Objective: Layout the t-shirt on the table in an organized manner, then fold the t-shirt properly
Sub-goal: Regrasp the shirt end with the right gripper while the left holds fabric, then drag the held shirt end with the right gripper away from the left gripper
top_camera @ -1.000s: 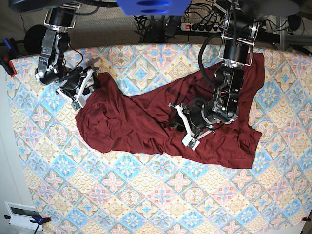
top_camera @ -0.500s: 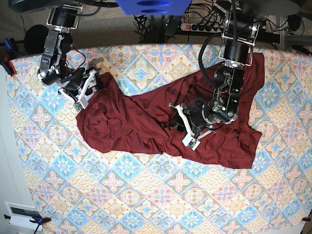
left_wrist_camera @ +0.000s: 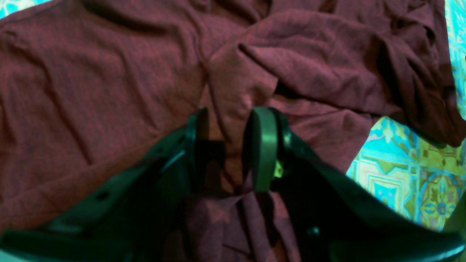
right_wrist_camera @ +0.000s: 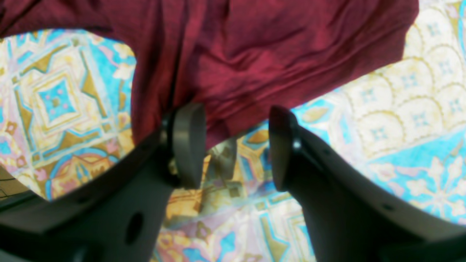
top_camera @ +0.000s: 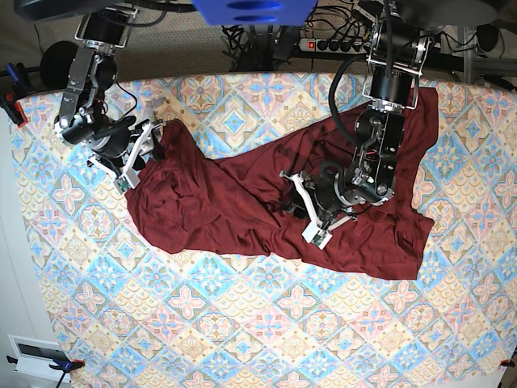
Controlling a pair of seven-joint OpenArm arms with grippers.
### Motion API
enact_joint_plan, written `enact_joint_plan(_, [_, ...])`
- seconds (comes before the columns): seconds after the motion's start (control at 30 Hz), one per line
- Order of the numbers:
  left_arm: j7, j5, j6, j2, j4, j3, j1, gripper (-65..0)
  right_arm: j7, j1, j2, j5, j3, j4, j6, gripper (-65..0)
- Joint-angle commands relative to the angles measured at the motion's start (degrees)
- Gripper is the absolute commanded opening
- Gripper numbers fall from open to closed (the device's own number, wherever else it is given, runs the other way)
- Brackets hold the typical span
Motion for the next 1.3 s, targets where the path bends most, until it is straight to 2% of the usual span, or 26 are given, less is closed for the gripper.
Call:
enact_joint_plan(0.0, [-1.1,-0.8,-0.1,-0.1,1.1,-0.2,-1.2,-47.1,1.3,0.8,0.5,0.7,0.1,0.0,0.1,-38.2])
enact_joint_plan(0.27, [-1.1,-0.8,-0.1,-0.1,1.1,-0.2,-1.2,-47.1,1.7,0.9,0.4,0.8,0.2,-5.1,0.1,-38.2])
enact_joint_plan(0.63, [-1.1,-0.9,-0.1,-0.1,1.1,-0.1,-1.2,-47.1,2.6,0.9,-1.5,0.7,-0.2,-9.2,0.1,-39.3])
enact_joint_plan(0.73, [-1.1,-0.9,-0.1,-0.1,1.1,-0.1,-1.1,-47.1,2.6,0.9,-1.5,0.4,0.2,-9.3,0.1,-48.2])
enact_joint_plan(0.83, [-1.1,-0.9,-0.1,-0.1,1.1,-0.1,-1.1,-47.1,2.7,0.9,-1.5,0.4,2.5,-9.3,0.1,-63.6])
enact_joint_plan(0.97, [-1.1,-0.9,-0.1,-0.1,1.1,-0.1,-1.1,-47.1,2.4,0.9,-1.5,0.4,11.5,-9.4,0.1,-64.4])
enact_joint_plan(1.07, [-1.1,-0.9,-0.1,-0.1,1.2,-0.1,-0.6,-47.1,2.1,3.5,0.1,0.7,15.2,-9.4,0.1,-65.0])
enact_joint_plan(1.27, [-1.0,-0.9,-0.1,-0.1,3.5,-0.1,0.7,-47.1,2.1,9.9,7.2,0.5,18.0,-9.5,0.1,-65.0])
